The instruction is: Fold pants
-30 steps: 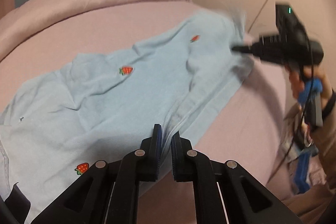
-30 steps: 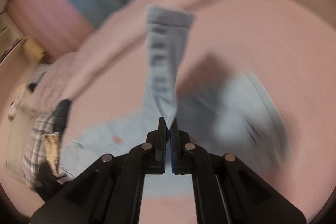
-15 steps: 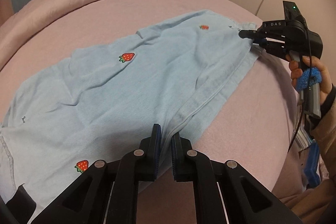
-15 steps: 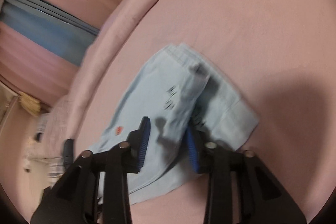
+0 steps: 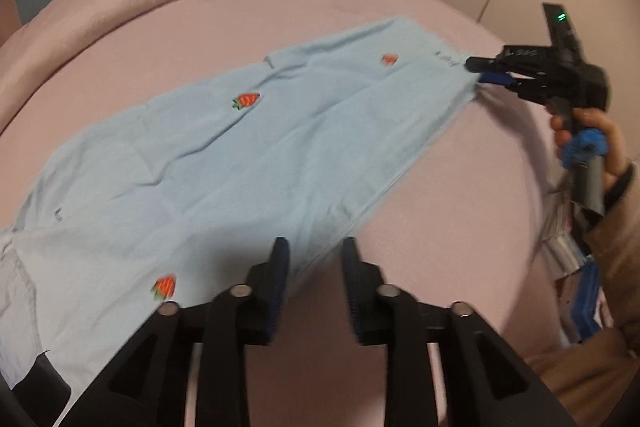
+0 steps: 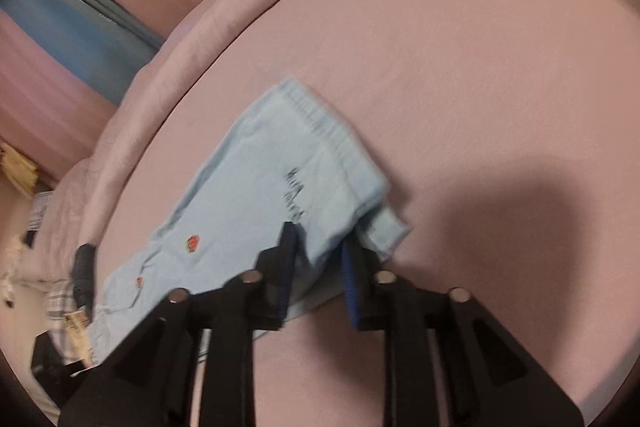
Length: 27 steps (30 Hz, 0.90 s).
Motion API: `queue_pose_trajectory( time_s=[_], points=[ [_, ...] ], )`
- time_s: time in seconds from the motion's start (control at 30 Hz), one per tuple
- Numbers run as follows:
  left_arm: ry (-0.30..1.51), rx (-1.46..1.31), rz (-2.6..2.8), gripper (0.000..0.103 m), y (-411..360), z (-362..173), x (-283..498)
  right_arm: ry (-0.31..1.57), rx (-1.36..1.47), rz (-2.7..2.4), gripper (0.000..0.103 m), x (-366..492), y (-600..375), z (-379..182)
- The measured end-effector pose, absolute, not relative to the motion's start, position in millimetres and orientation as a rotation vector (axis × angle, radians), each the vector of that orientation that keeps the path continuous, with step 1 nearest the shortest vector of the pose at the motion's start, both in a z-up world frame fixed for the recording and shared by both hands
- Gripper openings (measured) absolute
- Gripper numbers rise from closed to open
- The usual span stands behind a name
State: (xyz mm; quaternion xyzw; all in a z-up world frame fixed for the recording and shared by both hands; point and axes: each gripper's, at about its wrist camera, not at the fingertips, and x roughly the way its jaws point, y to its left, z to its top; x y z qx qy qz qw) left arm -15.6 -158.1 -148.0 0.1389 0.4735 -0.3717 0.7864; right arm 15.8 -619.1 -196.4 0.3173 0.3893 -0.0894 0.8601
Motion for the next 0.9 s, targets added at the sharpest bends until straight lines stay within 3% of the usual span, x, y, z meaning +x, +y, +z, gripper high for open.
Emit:
queue_pose_trajectory(
  time_s=[0.07, 0.13, 0.3, 0.43, 0.47, 0.6, 0.9],
  points=[
    [0.991, 0.233, -0.831, 0.047, -140, -133, -24, 0.794, 0.601, -0.285, 0.038, 3, -625, -184],
    [0.963, 0.152, -0.819, 0.054, -120, -125, -22, 0.743, 0.473, -0.411, 0.038, -1, -624, -166],
    [0.946, 0.045, -0.593, 0.054, -88, -137, 14, 0.685, 0.342, -0.135, 0.036, 13, -587, -150],
    [1.083, 0.031, -0.403, 0.054, -71, -186, 33, 0.855, 0.17, -0.091, 0.036, 36, -552, -189],
    [1.04, 0.032, -0.415, 0.054, -73, -184, 31, 0.919, 0.148, -0.104, 0.036, 40, -552, -206],
    [1.039, 0.093, -0.441, 0.054, -78, -180, 24, 0.872, 0.094, -0.1, 0.036, 21, -559, -214],
    [0.941, -0.011, -0.449, 0.054, -81, -143, 80, 0.844, 0.147, 0.014, 0.041, 66, -526, -164]
  ],
)
